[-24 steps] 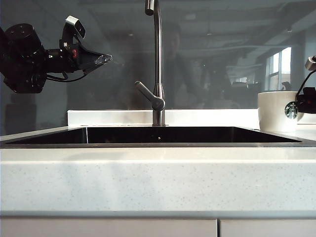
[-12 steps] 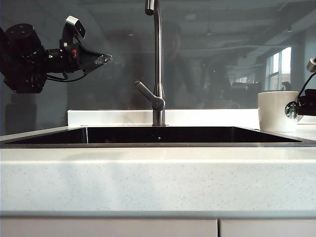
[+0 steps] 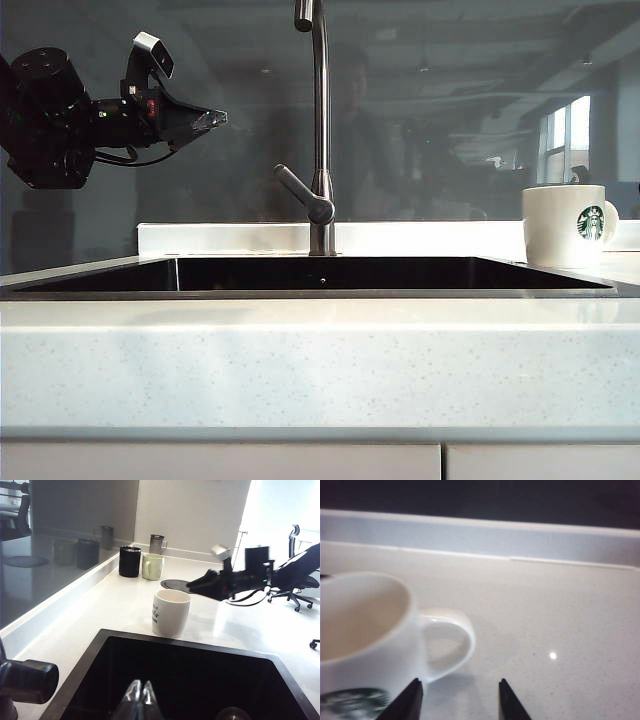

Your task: Pick up the mug next to the sink, go to the faucet to get some water, pour the water into the sink, and finally put the mug back to its place.

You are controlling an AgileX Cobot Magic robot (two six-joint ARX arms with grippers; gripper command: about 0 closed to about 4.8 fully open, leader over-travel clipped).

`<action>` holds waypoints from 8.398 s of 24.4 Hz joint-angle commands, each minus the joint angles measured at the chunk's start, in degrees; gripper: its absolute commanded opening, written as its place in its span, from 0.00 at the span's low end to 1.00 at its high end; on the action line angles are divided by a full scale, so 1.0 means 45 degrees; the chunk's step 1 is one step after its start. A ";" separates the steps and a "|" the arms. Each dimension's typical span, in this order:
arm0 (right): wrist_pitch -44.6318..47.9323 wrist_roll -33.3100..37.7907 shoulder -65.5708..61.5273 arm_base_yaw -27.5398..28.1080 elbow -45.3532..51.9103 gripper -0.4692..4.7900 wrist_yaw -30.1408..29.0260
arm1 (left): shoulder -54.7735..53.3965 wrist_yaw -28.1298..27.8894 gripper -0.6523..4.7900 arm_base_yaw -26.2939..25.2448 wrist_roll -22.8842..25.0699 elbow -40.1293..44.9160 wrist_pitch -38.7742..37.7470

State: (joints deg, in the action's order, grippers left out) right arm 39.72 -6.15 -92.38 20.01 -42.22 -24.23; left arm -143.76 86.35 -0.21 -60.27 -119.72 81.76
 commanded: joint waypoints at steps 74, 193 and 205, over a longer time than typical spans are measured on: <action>-0.5163 0.3371 0.8529 -0.0758 0.1569 0.08 0.0311 | 2.1862 -1.5878 0.11 -0.2011 1.1599 1.1026 -2.0458; -0.8825 0.2336 2.0550 -0.3891 0.9369 0.08 0.4867 | 3.1897 -1.8034 0.11 -0.0408 1.2628 2.6476 -1.6922; -0.6917 0.1384 2.0550 -0.3900 0.9369 0.08 0.5119 | 3.1897 -1.8034 0.11 -0.0403 1.2628 2.6476 -1.6927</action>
State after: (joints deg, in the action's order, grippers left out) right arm 5.96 0.16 -0.03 2.50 -0.27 -1.32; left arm -0.19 5.34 -1.96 -3.33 -0.43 5.23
